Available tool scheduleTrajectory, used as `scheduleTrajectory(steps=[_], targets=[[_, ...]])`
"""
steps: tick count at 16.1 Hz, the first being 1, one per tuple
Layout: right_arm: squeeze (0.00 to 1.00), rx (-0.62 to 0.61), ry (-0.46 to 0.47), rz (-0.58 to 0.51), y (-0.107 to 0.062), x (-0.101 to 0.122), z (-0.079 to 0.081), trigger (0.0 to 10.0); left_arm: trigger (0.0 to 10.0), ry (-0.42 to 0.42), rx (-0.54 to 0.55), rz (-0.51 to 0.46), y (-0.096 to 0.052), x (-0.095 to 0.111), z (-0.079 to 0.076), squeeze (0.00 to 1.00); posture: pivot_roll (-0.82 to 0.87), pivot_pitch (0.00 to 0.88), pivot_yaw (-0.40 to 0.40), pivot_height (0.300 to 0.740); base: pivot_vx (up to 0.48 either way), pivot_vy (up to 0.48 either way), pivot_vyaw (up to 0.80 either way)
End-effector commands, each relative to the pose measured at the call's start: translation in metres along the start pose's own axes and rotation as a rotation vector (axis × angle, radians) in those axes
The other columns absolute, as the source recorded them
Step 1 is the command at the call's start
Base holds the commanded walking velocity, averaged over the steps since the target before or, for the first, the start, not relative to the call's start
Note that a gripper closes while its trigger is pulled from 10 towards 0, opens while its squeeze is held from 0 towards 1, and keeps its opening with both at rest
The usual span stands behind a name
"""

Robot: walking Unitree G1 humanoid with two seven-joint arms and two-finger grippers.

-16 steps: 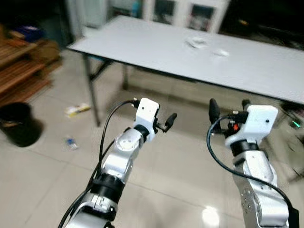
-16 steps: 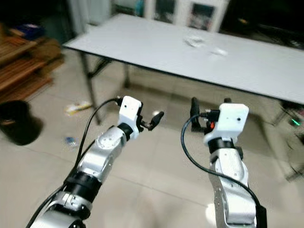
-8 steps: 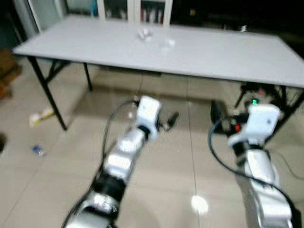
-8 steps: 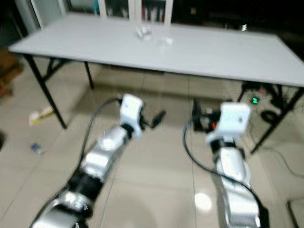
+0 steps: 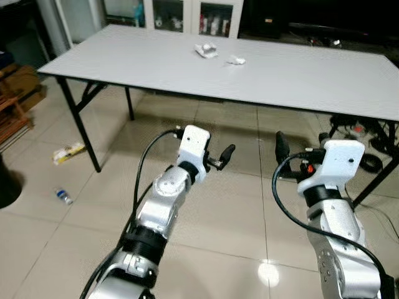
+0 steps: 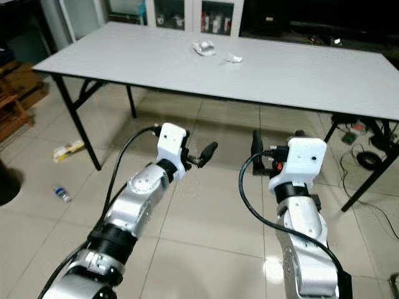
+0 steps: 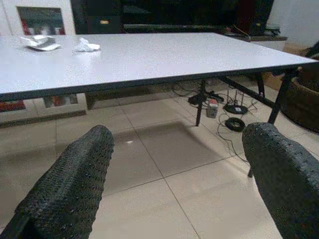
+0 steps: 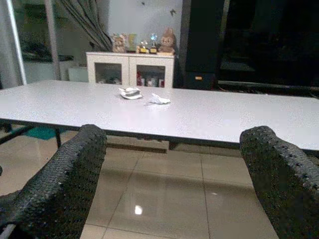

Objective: Picking trash to rubbish bin

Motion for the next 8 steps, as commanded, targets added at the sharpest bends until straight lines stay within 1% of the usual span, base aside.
scheduleTrajectory(steps=[1, 8], targets=[[0.0, 0.006, 0.001, -0.016, 0.001, 0.004, 0.0017, 10.0, 10.0, 0.01, -0.005, -0.019, 0.0025, 0.0085, 0.0006, 0.0, 0.11, 0.0, -0.045, 0.74, 0.401, 0.262, 0.0], [0.0, 0.019, -0.003, -0.005, 0.0013, 0.0006, 0.0049, 10.0, 10.0, 0.008, -0.006, -0.027, 0.0033, 0.0118, 0.0018, 0.0, 0.11, 0.0, -0.05, 0.74, 0.4, 0.264, 0.0]])
Point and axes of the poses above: a point about 5 cm out from each wrist's last joint towards the gripper, its own y axis pointing out of the wrist towards the gripper, its own x axis along the axis of the wrist's last joint, z = x × y, the point moved 5 cm from there along y, pointing out of the wrist towards the gripper, and after that the axes turned 10 degrees about y, right-handed, at the moved point
